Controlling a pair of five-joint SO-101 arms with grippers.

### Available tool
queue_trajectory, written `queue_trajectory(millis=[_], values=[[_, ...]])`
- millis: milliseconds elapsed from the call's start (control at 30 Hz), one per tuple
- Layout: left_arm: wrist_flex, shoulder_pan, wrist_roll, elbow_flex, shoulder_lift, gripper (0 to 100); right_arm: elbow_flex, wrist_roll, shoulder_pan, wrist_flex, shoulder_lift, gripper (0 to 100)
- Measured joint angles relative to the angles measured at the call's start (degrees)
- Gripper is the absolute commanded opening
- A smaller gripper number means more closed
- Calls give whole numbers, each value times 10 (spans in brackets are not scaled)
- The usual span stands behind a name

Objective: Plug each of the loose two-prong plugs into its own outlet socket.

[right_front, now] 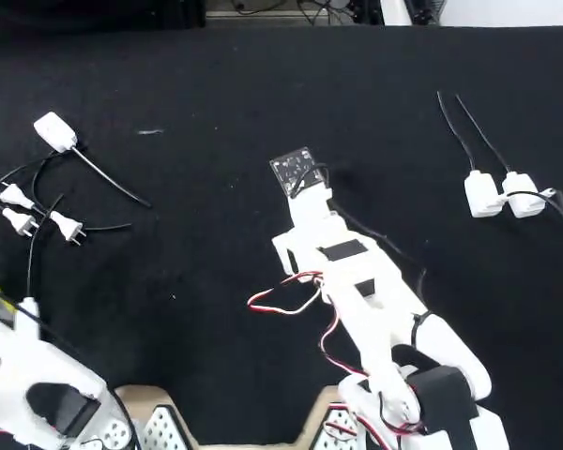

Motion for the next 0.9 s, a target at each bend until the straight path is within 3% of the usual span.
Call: queue_trajectory(millis=[167,367,567,667,900], values=[[-4,77,-9,222,-156,202,0,0,0,0,0,53],[-105,180,20,421,-309,202,0,0,0,0,0,53],[-128,164,35,426,-475,213,0,0,0,0,0,53],[-129,132,35,426,-542,283,0,0,0,0,0,53],[-168,113,15,488,-542,272,0,0,0,-1,0,53]])
